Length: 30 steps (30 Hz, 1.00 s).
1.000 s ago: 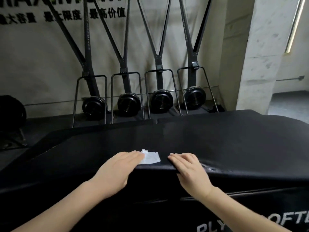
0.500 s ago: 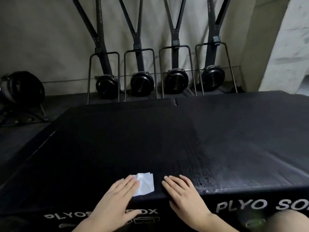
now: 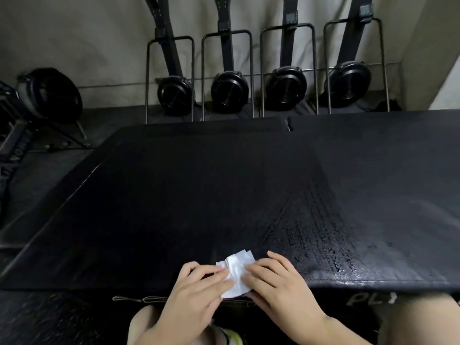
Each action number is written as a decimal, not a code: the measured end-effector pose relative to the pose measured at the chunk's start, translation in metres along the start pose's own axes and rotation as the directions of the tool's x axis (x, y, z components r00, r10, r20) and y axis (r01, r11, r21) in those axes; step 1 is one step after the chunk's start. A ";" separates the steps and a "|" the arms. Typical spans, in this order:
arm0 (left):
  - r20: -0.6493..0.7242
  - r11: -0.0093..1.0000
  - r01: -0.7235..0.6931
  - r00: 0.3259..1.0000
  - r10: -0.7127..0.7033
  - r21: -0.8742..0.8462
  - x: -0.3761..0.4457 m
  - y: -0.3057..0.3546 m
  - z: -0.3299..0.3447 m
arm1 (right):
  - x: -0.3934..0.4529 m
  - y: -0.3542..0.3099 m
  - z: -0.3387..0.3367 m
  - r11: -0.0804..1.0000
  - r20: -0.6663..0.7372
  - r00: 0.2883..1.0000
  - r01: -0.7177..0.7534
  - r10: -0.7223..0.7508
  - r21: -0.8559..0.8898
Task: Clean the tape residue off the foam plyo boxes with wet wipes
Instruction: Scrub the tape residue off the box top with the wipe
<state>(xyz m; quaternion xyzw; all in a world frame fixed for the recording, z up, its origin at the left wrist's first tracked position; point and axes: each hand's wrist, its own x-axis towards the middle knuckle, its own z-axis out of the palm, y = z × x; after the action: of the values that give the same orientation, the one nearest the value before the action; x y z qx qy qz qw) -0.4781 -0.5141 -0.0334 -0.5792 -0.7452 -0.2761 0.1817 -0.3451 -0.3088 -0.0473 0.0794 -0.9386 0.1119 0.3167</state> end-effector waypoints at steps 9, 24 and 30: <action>0.020 0.750 0.485 0.845 -0.535 -0.449 0.041 0.065 -0.007 | -0.006 -0.008 -0.050 0.806 0.110 0.880 -0.469 0.463 0.360; 0.176 0.994 0.095 0.979 -0.104 0.059 0.050 0.073 0.030 | -0.033 0.030 -0.047 0.988 0.115 0.983 -0.149 0.145 0.029; 0.250 0.975 0.099 0.957 -0.148 0.198 0.071 0.042 0.030 | 0.013 0.044 -0.022 0.989 0.122 0.981 -0.149 0.149 -0.008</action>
<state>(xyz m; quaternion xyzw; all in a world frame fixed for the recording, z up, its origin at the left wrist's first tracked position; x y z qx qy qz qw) -0.4545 -0.4333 -0.0065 -0.5437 -0.8197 -0.1378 0.1161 -0.3518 -0.2620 -0.0290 0.0157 -0.9594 0.1309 0.2495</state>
